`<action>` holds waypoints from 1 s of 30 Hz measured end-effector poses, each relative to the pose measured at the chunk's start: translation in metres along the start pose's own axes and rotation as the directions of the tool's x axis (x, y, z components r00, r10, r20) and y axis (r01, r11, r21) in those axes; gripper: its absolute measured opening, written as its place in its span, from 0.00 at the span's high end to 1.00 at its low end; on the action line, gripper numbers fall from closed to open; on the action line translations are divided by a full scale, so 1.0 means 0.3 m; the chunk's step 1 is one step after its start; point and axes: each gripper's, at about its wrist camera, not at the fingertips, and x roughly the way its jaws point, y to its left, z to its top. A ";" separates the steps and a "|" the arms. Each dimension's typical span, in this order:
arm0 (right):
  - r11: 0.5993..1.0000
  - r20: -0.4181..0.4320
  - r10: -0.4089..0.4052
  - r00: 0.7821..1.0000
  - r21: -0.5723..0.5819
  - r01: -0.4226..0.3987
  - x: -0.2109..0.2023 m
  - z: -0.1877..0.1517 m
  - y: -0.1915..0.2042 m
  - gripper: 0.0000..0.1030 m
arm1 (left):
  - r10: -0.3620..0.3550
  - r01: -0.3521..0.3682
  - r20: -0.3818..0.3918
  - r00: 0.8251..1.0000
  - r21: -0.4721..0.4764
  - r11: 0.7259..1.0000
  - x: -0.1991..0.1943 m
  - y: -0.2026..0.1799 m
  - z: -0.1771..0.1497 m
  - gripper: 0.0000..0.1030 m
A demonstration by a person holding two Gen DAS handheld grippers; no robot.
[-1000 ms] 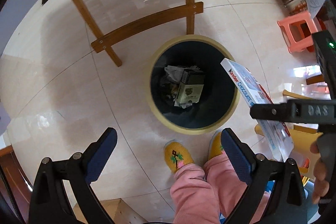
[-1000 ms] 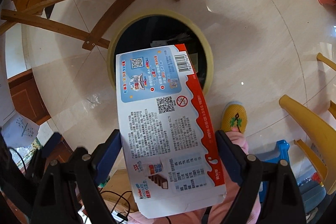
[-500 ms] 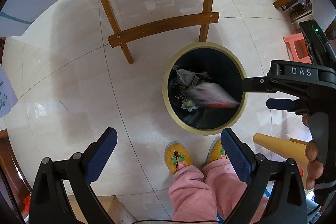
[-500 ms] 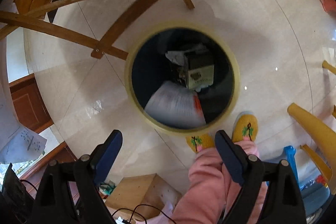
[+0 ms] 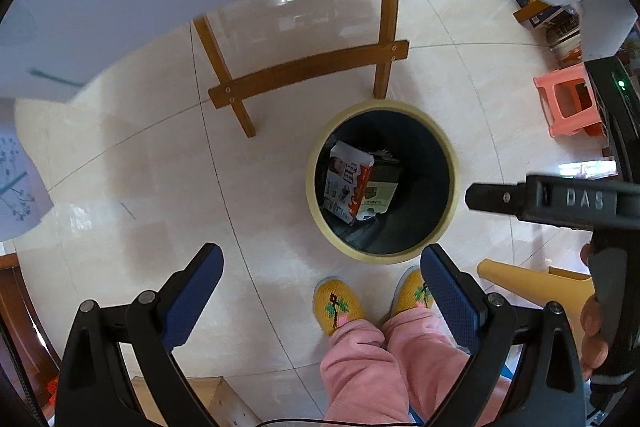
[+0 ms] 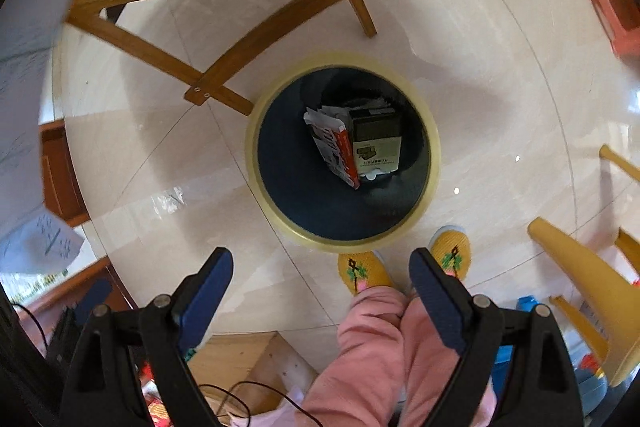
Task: Collect trash
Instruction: 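Lower both boxes over the black bin and open both tools to drop them, then raise both tools back over the table toward the paper cup holder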
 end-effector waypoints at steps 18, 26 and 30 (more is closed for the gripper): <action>0.972 0.207 0.027 0.978 -0.234 0.023 -0.659 -0.210 0.113 0.12 | -0.002 0.011 0.202 0.979 -0.040 0.999 -0.674 -0.142 0.013 0.05; 0.942 0.311 0.082 0.947 -0.335 0.028 -0.932 -0.313 0.120 0.12 | 0.018 0.006 0.270 0.963 -0.088 0.996 -0.922 -0.188 -0.014 0.05; 0.926 0.336 0.107 0.936 -0.377 0.030 -1.029 -0.352 0.119 0.12 | 0.041 -0.013 0.299 0.953 -0.095 0.995 -1.021 -0.220 -0.039 0.05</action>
